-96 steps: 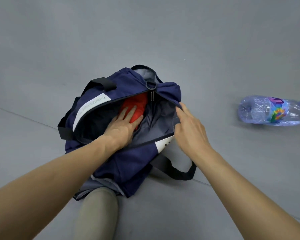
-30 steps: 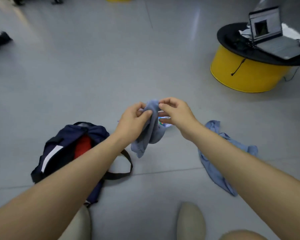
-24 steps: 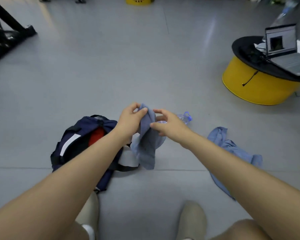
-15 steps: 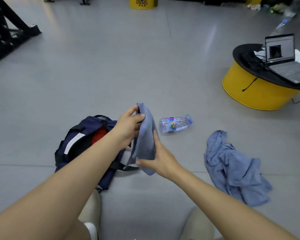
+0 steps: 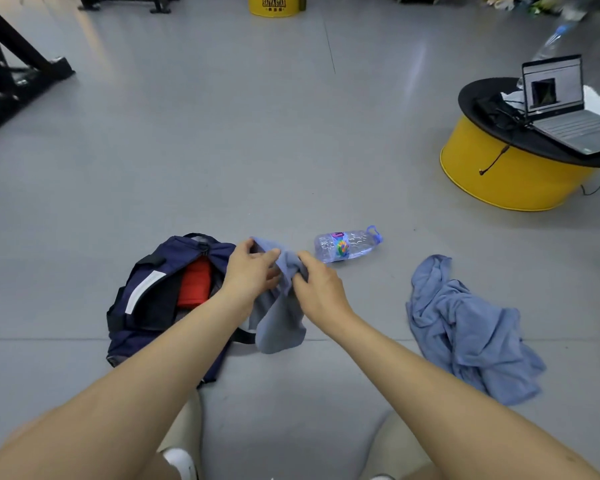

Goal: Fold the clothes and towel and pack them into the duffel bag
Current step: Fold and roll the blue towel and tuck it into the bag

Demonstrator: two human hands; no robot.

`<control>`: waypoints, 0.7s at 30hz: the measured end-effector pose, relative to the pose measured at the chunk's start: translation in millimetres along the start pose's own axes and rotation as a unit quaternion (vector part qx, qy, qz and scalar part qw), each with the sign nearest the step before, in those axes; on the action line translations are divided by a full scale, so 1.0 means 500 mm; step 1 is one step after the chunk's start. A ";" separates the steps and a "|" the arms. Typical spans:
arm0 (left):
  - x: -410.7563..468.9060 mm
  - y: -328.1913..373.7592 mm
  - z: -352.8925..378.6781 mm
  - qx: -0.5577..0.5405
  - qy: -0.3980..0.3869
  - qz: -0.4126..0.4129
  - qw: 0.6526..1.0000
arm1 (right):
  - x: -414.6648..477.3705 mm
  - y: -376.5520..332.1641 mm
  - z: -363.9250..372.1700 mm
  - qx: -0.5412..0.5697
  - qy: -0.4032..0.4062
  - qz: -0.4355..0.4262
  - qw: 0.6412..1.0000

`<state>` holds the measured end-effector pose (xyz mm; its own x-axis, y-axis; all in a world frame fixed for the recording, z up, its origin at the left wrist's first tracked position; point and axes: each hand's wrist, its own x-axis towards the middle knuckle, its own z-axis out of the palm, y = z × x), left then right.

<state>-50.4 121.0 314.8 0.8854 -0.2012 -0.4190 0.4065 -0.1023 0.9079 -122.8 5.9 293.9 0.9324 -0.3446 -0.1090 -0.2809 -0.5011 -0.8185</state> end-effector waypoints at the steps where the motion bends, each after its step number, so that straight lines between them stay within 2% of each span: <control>1: -0.004 -0.007 -0.003 0.085 0.009 0.058 0.995 | 0.005 0.003 -0.010 0.008 0.000 -0.002 1.000; 2: -0.011 -0.012 -0.005 0.181 0.017 0.125 0.975 | 0.010 0.006 -0.020 0.012 0.000 -0.005 1.000; 4: -0.027 -0.020 -0.006 0.318 0.007 0.251 0.914 | 0.020 0.016 -0.038 0.025 0.000 -0.009 1.000; 8: -0.049 -0.030 -0.006 0.397 -0.083 0.384 0.829 | 0.033 0.025 -0.064 0.108 0.007 -0.022 0.994; 9: -0.051 -0.033 -0.005 0.410 -0.090 0.411 0.809 | 0.034 0.026 -0.070 0.133 0.005 -0.019 0.991; 11: -0.051 -0.040 -0.002 0.428 -0.070 0.435 0.789 | 0.035 0.030 -0.078 0.168 -0.005 -0.001 0.986; 14: -0.049 -0.034 0.004 0.416 -0.014 0.445 0.793 | 0.032 0.033 -0.085 0.170 -0.016 0.006 0.985; 17: -0.043 -0.015 0.000 0.372 0.012 0.447 0.813 | 0.025 0.035 -0.094 0.158 -0.027 -0.013 0.987; 19: -0.044 0.002 -0.005 0.327 0.030 0.422 0.845 | 0.015 0.036 -0.099 0.146 -0.055 -0.017 0.988; 21: -0.043 0.019 -0.009 0.253 0.037 0.344 0.904 | 0.001 0.035 -0.096 0.134 -0.097 -0.004 0.986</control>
<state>-64.8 128.9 332.3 0.9093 -0.3239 0.2612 -0.3844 -0.4138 0.8252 -138.2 -41.3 306.6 0.9677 -0.1706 -0.1857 -0.2269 -0.2670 -0.9366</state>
